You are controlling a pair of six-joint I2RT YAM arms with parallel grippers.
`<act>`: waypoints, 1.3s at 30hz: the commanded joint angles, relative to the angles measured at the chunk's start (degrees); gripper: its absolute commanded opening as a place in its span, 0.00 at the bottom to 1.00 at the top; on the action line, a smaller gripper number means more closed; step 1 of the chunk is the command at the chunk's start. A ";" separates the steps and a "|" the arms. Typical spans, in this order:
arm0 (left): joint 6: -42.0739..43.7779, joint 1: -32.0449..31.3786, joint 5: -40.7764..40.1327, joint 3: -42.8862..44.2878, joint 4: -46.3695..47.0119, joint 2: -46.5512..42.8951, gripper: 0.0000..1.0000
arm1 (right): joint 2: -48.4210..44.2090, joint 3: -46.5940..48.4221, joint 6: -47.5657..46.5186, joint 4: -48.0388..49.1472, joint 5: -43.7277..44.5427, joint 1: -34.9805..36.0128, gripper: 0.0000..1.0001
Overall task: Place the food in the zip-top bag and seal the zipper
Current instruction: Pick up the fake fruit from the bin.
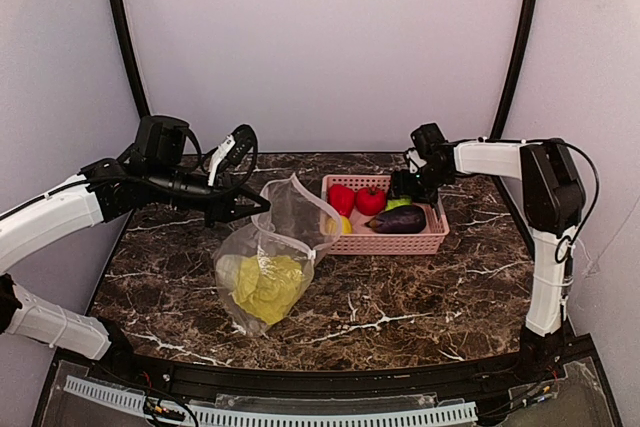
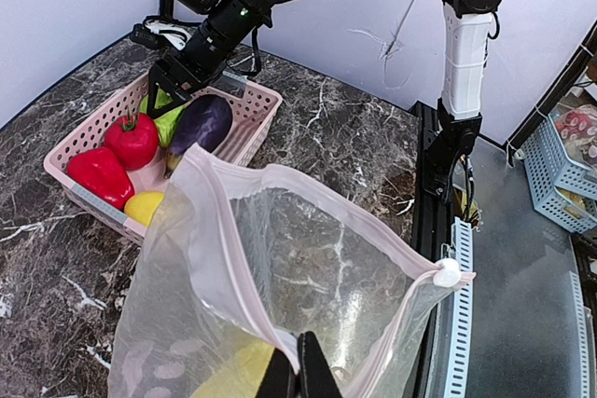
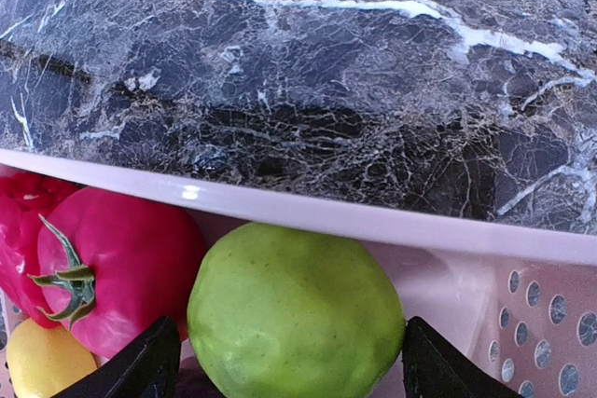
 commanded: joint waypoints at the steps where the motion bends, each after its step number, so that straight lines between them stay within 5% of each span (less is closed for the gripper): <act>1: 0.82 -0.28 0.76 -0.52 0.22 -0.59 0.01 | 1.34 2.15 0.85 0.60 1.08 0.48 0.79; 25: 1.09 -0.27 0.49 -0.45 -0.09 -0.76 0.01 | 1.81 2.70 1.42 -0.07 1.64 0.45 0.60; 39: 0.91 -0.41 0.60 -0.44 0.09 -1.19 0.01 | -16.50 -6.11 -1.00 1.76 7.20 0.43 0.60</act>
